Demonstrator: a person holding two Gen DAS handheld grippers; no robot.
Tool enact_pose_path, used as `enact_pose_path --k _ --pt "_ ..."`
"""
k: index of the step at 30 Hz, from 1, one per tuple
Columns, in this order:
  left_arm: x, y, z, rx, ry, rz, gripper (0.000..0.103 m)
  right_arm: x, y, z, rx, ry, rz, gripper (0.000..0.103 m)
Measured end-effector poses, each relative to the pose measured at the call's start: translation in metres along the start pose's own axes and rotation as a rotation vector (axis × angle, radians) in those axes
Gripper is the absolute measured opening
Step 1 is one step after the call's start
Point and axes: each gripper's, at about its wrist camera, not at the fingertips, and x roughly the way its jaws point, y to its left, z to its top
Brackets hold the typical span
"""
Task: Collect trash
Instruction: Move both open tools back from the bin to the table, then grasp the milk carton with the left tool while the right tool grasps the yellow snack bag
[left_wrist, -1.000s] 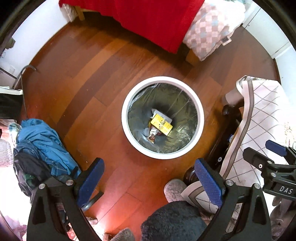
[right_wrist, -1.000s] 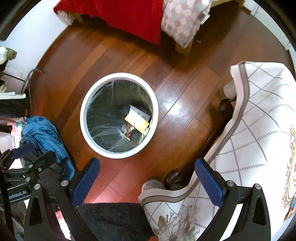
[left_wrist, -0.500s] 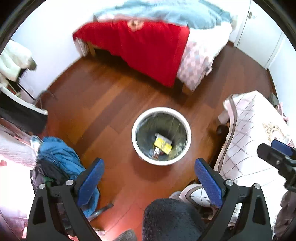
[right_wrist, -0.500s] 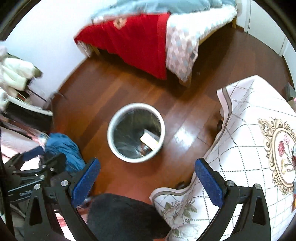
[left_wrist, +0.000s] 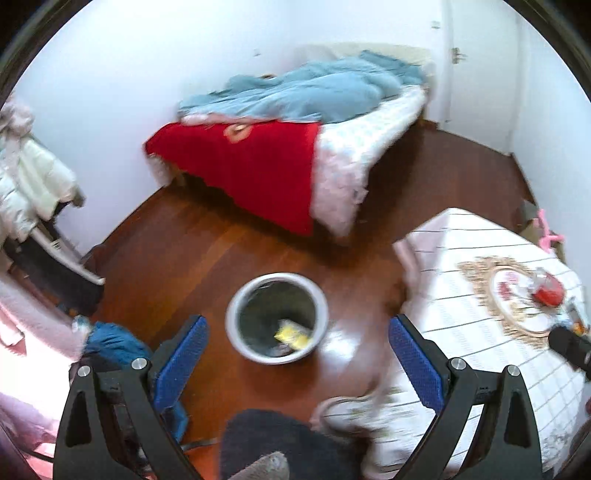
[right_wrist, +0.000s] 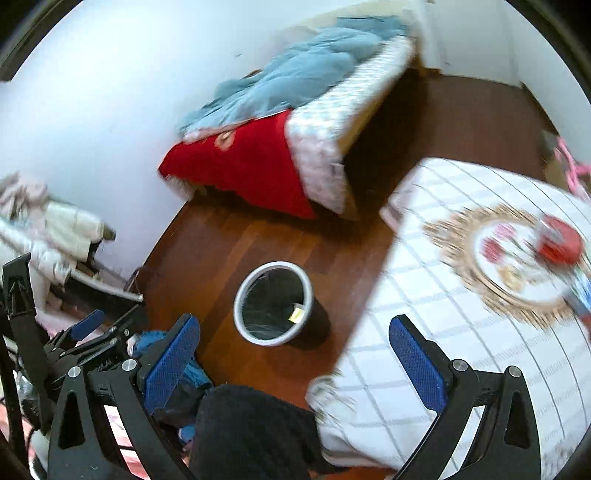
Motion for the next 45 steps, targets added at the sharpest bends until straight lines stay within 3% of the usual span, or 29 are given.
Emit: enact_pose_path --k 2,7,12,17,20,27,28,31,35,37,42,45 --pt "0.009 -0.043 -0.002 0.038 -0.006 -0.04 0.099 -0.022 -0.038 -0.011 0.064 -0.004 -0.033 0.103" --pt "0.051 -0.149 -0.015 0.132 0.092 -0.133 0.099 -0.051 -0.142 -0.035 0.203 0.007 -0.151 0.103" --pt "0.088 -0.26 -0.033 0.241 0.185 -0.172 0.1 -0.078 -0.261 -0.044 0.368 0.019 -0.321 0.103" --pt "0.115 -0.332 -0.052 0.316 0.274 -0.205 0.099 -0.088 -0.387 -0.045 0.539 0.038 -0.503 0.103" --pt "0.128 -0.357 -0.058 0.35 0.295 -0.19 0.099 -0.077 -0.438 -0.043 0.615 0.055 -0.52 0.103" --pt "0.149 -0.385 -0.064 0.379 0.341 -0.163 0.099 -0.039 -0.48 -0.034 0.612 0.085 -0.583 0.1" --pt "0.148 -0.387 -0.063 0.381 0.343 -0.166 0.099 -0.036 -0.481 -0.033 0.606 0.09 -0.596 0.092" --pt "0.142 -0.399 -0.057 0.388 0.343 -0.19 0.099 -0.026 -0.48 -0.032 0.578 0.089 -0.622 0.081" --pt "0.133 -0.422 -0.048 0.373 0.364 -0.241 0.099 -0.021 -0.461 -0.034 0.477 0.103 -0.598 0.062" --pt "0.13 -0.436 -0.044 0.342 0.403 -0.282 0.099 -0.027 -0.458 -0.04 0.471 0.097 -0.602 0.056" --pt "0.131 -0.485 -0.042 0.235 0.557 -0.388 0.099 -0.06 -0.476 -0.063 0.599 0.047 -0.618 0.055" --pt "0.14 -0.517 -0.047 0.189 0.662 -0.413 0.099 -0.074 -0.491 -0.075 0.662 0.037 -0.626 0.055"
